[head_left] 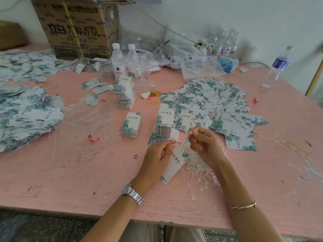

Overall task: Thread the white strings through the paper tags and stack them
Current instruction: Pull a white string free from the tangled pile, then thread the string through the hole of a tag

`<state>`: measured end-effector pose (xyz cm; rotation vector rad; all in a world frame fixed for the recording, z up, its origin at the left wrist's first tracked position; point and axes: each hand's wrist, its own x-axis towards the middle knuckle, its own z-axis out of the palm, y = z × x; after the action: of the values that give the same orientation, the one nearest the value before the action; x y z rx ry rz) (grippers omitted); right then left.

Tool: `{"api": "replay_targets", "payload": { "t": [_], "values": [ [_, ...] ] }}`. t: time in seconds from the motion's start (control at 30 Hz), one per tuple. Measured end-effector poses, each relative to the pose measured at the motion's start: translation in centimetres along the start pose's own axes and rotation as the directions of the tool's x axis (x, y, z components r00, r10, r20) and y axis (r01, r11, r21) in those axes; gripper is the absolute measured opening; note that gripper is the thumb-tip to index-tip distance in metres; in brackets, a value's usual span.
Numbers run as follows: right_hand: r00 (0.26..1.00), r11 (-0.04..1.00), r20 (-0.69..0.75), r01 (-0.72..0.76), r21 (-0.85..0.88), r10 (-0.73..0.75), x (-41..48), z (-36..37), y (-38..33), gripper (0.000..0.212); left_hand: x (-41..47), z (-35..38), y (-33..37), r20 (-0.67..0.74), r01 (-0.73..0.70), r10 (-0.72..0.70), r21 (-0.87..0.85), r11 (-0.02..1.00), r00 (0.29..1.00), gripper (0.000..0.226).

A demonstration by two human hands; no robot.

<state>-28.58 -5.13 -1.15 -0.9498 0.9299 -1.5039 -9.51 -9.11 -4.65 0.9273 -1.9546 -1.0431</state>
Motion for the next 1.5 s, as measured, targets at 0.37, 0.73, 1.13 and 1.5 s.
{"api": "replay_targets", "payload": {
  "t": [0.37, 0.73, 1.13, 1.5],
  "values": [
    [0.953, 0.983, -0.258, 0.128, -0.132, -0.158, 0.2, -0.1, 0.3, 0.011, 0.3, -0.5, 0.6, 0.073, 0.174, -0.158, -0.388, 0.905, 0.985, 0.019],
    [0.907, 0.648, -0.158, 0.149, -0.747, -0.391, 0.2, 0.2, 2.0, 0.014, 0.8, -0.7, 0.3, -0.12, 0.151, -0.277, -0.605, 0.782, 0.953, 0.016],
    [0.95, 0.574, 0.143, 0.282, -0.768, -0.277, -3.1, 3.8, 1.6, 0.052, 0.7, -0.7, 0.3, -0.272, 0.054, -0.29, -0.637, 0.769, 0.918, 0.015],
    [0.858, 0.463, -0.142, 0.121, -0.878, -0.493, -2.3, -3.1, -3.8, 0.021, 0.8, -0.6, 0.4, -0.255, 0.023, -0.242, -0.643, 0.765, 0.936, 0.013]
  ]
}}
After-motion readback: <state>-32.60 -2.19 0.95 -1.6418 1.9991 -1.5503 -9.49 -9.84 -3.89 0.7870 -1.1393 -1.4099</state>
